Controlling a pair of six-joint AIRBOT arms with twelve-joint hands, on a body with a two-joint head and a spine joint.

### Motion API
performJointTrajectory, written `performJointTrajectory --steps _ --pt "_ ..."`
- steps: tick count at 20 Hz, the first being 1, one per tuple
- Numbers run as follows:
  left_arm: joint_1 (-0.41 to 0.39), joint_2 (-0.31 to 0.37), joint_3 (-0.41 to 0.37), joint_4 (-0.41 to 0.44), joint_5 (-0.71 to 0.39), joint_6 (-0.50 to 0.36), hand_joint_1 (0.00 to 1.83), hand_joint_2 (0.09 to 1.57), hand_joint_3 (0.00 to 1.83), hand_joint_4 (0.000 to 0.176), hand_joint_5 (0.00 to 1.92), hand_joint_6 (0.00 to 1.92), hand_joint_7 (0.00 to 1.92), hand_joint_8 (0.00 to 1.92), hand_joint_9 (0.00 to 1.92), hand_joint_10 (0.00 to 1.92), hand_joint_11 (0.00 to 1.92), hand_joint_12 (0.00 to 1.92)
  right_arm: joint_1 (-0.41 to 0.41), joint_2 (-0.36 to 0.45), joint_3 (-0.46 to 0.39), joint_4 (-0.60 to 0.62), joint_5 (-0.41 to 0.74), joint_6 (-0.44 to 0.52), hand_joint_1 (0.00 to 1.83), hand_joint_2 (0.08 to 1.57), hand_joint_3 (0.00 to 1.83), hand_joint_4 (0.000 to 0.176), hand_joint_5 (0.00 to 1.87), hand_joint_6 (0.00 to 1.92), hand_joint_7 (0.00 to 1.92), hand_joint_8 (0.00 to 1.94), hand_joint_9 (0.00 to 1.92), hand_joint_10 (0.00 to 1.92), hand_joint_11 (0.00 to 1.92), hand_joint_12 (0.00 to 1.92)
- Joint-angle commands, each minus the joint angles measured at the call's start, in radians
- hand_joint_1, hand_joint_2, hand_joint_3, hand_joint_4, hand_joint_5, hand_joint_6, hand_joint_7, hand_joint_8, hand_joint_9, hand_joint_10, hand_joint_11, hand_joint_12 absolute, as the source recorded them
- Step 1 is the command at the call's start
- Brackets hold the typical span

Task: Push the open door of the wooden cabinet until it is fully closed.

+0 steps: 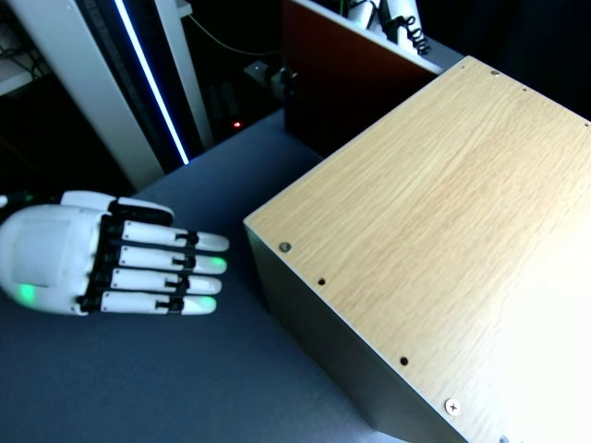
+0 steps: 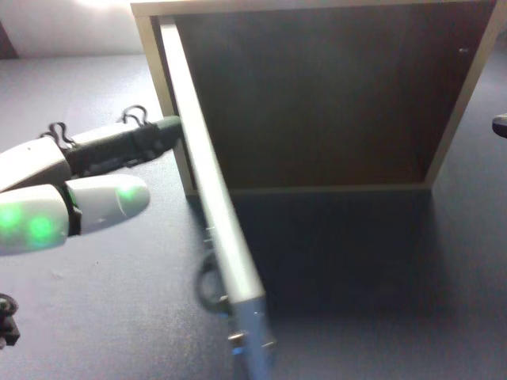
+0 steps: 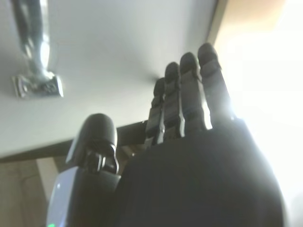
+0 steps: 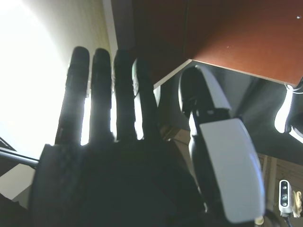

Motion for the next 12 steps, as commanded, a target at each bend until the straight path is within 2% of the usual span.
performJointTrajectory --steps 1,4,12 --pt "-0.015 -0.001 0.005 -0.008 -0.096 -0.005 0.0 1.5 0.0 0.0 0.12 0.0 0.17 0.0 0.17 0.0 0.13 0.0 0.01 0.0 0.006 0.025 0.121 0.009 0.57 1.38 0.0 0.0 0.4 0.0 0.43 0.0 0.39 0.0 0.26 0.25" --pt "-0.029 -0.014 0.012 0.008 -0.081 -0.005 0.0 1.5 0.0 0.0 0.09 0.0 0.12 0.0 0.11 0.0 0.09 0.0 0.01 0.0 0.006 0.025 0.121 0.01 0.51 1.38 0.0 0.0 0.39 0.0 0.42 0.0 0.39 0.0 0.26 0.26" --pt "-0.058 -0.038 0.021 0.026 -0.07 -0.005 0.0 1.49 0.0 0.0 0.09 0.0 0.11 0.0 0.09 0.0 0.09 0.0 0.01 0.0 0.005 0.025 0.121 0.013 0.56 1.37 0.0 0.0 0.39 0.0 0.43 0.0 0.4 0.0 0.28 0.25"
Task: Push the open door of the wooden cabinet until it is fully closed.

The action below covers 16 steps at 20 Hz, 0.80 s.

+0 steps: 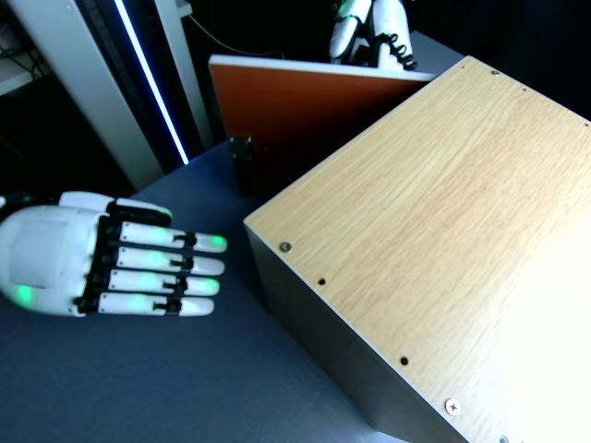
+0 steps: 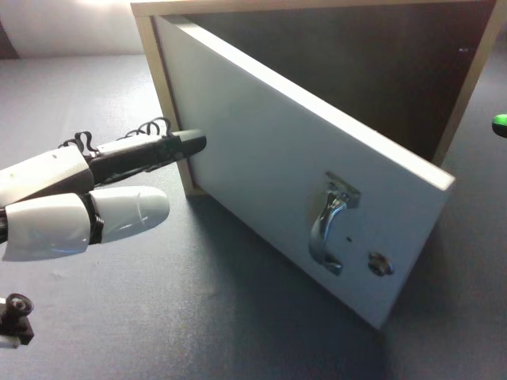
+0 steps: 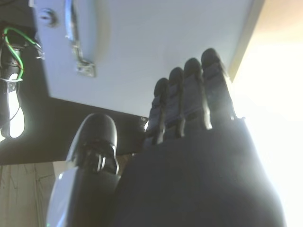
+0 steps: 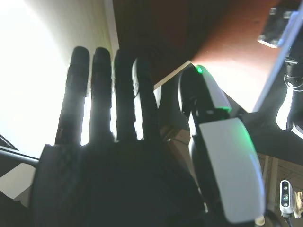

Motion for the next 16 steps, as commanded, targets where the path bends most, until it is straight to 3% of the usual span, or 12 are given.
performJointTrajectory --steps 1,16 --pt "-0.013 -0.008 0.004 -0.015 -0.115 -0.005 0.0 1.5 0.0 0.0 0.09 0.0 0.12 0.0 0.1 0.0 0.09 0.0 0.01 0.0 0.005 0.026 0.121 0.01 0.56 1.37 0.0 0.0 0.39 0.0 0.43 0.0 0.4 0.0 0.28 0.24" --pt "-0.119 -0.112 0.05 0.075 -0.018 -0.005 0.0 1.51 0.0 0.0 0.11 0.01 0.1 0.0 0.08 0.0 0.04 0.0 0.01 0.0 0.004 0.027 0.123 0.011 0.52 1.37 0.0 0.0 0.4 0.0 0.44 0.0 0.4 0.0 0.27 0.24"
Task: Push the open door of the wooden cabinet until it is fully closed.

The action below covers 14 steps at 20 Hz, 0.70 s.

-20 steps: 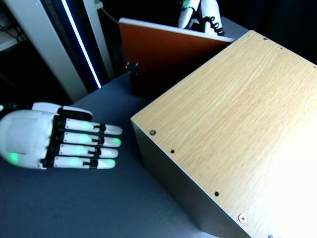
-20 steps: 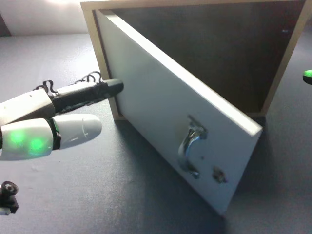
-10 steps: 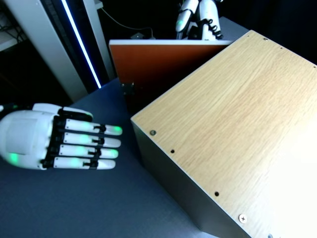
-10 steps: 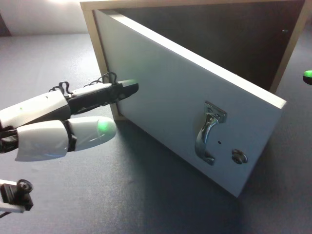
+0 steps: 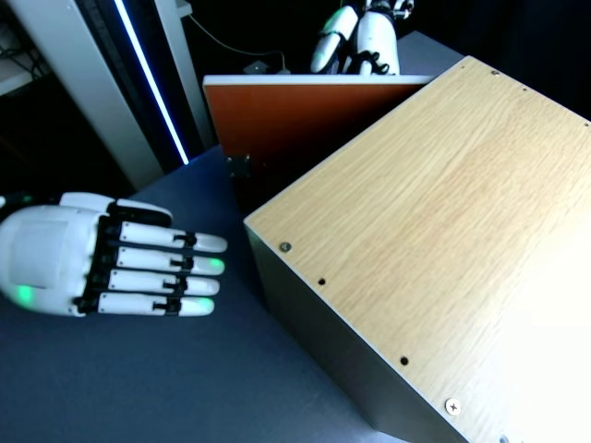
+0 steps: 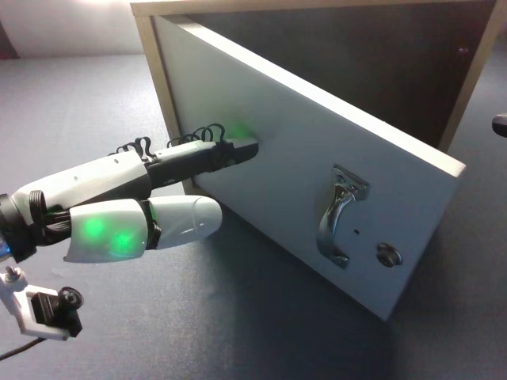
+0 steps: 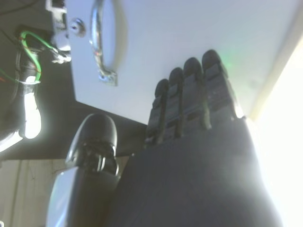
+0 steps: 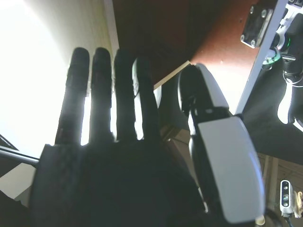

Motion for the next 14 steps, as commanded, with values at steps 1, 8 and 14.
performJointTrajectory --steps 1,8,14 --pt "-0.01 -0.008 0.002 -0.016 -0.099 -0.004 0.0 1.51 0.0 0.0 0.12 0.01 0.11 0.01 0.09 0.0 0.06 0.0 0.01 0.0 0.004 0.027 0.122 0.011 0.52 1.35 0.0 0.0 0.4 0.0 0.44 0.0 0.39 0.0 0.26 0.23" --pt "-0.053 -0.064 0.041 -0.001 -0.038 -0.004 0.0 1.51 0.0 0.0 0.13 0.0 0.14 0.01 0.13 0.01 0.11 0.02 0.01 -0.001 0.005 0.028 0.123 0.011 0.56 1.37 0.0 0.0 0.39 0.0 0.42 0.0 0.38 0.0 0.25 0.24" --pt "-0.087 -0.111 0.087 0.0 0.021 -0.004 0.1 1.52 0.0 0.0 0.19 0.0 0.19 0.0 0.17 0.0 0.13 0.01 0.01 -0.004 0.008 0.03 0.125 0.011 0.53 1.35 0.0 0.0 0.39 0.0 0.41 0.0 0.38 0.0 0.22 0.24"
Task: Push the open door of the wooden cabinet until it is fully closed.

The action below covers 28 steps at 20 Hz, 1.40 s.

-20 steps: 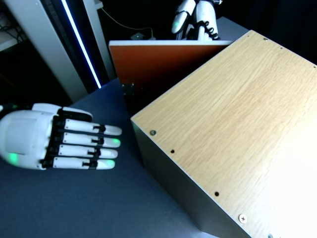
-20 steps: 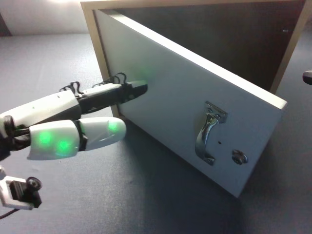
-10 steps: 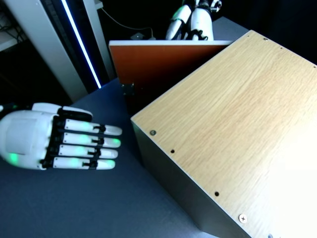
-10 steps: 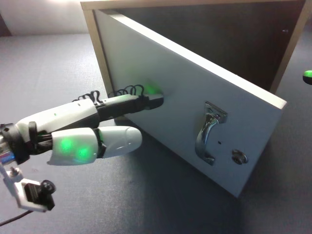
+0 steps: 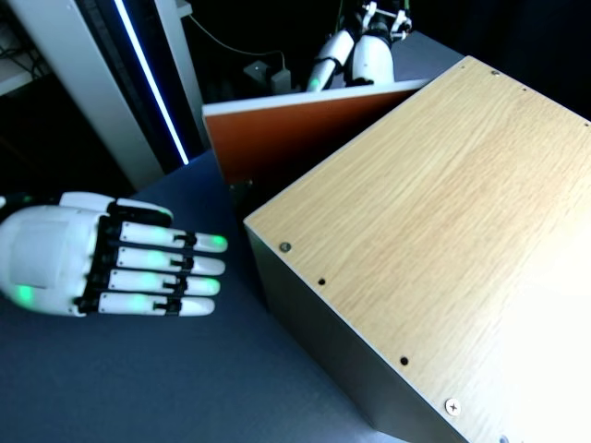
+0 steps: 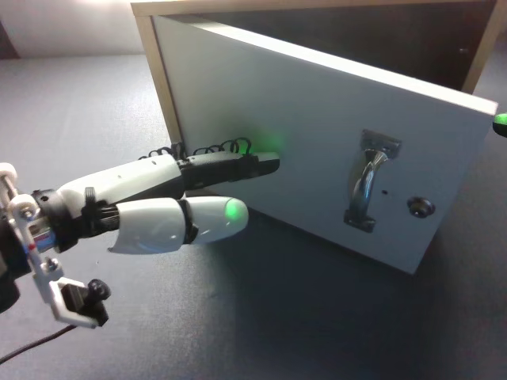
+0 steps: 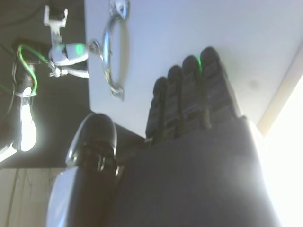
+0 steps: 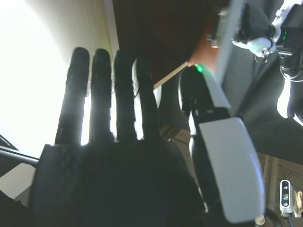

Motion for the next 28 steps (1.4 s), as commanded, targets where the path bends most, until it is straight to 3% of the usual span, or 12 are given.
performJointTrajectory --steps 1,2,4,6,8,15,20,24,28 --pt "-0.018 -0.009 0.007 -0.015 -0.094 -0.005 0.1 1.52 0.0 0.0 0.19 0.0 0.19 0.0 0.17 0.0 0.13 0.01 0.01 -0.004 0.008 0.03 0.124 0.01 0.53 1.35 0.0 0.0 0.39 0.0 0.41 0.0 0.38 0.0 0.22 0.24" --pt "-0.028 -0.02 0.018 -0.014 -0.083 -0.005 0.16 1.51 0.0 0.0 0.16 0.0 0.16 0.0 0.16 0.0 0.14 0.01 0.01 -0.005 0.01 0.03 0.126 0.01 0.6 1.36 0.0 0.0 0.38 0.0 0.37 0.0 0.35 0.0 0.24 0.25" --pt "-0.051 -0.042 0.042 -0.014 -0.063 -0.005 0.18 1.5 0.0 0.0 0.16 0.0 0.15 0.0 0.15 0.0 0.14 0.01 0.01 -0.005 0.011 0.034 0.134 0.01 0.61 1.36 0.0 0.0 0.37 0.0 0.35 0.0 0.32 0.0 0.23 0.24" --pt "-0.07 -0.061 0.064 -0.014 -0.047 -0.005 0.32 1.47 0.0 0.0 0.19 0.01 0.19 0.01 0.2 0.01 0.19 0.03 0.01 -0.005 0.012 0.04 0.143 0.01 0.61 1.37 0.0 0.0 0.35 0.0 0.33 0.0 0.31 0.0 0.28 0.15" --pt "-0.088 -0.075 0.079 -0.022 -0.042 -0.005 0.26 1.45 0.0 0.0 0.21 0.0 0.25 0.01 0.26 0.02 0.27 0.05 0.01 -0.005 0.014 0.047 0.151 0.01 0.63 1.38 0.0 0.0 0.33 0.0 0.3 0.0 0.28 0.0 0.27 0.11" --pt "-0.114 -0.089 0.095 -0.046 -0.058 -0.005 0.17 1.46 0.0 0.0 0.13 0.0 0.19 0.0 0.22 0.0 0.27 0.03 0.01 -0.005 0.014 0.054 0.16 0.01 0.61 1.37 0.0 0.0 0.38 0.0 0.35 0.0 0.34 0.01 0.34 0.09" --pt "-0.056 -0.011 0.01 -0.053 -0.159 -0.005 0.25 1.45 0.0 0.0 0.18 0.01 0.18 0.0 0.2 0.0 0.27 0.02 0.01 -0.004 0.008 0.058 0.162 0.01 0.65 1.38 0.0 0.0 0.36 0.0 0.33 0.0 0.31 0.0 0.33 0.07" --pt "0.011 0.076 -0.067 -0.054 -0.249 -0.005 0.12 1.5 0.01 0.0 0.21 0.01 0.2 0.01 0.18 0.0 0.17 0.0 0.01 -0.004 0.006 0.06 0.162 0.01 0.64 1.39 0.0 0.0 0.37 0.0 0.34 0.0 0.32 0.01 0.33 0.07" --pt "0.096 0.143 -0.102 -0.153 -0.386 -0.005 0.17 1.5 0.0 0.0 0.2 0.0 0.22 0.01 0.23 0.01 0.23 0.03 0.01 -0.004 0.002 0.06 0.164 0.01 0.68 1.39 0.0 0.0 0.37 0.0 0.35 0.01 0.32 0.0 0.33 0.06"
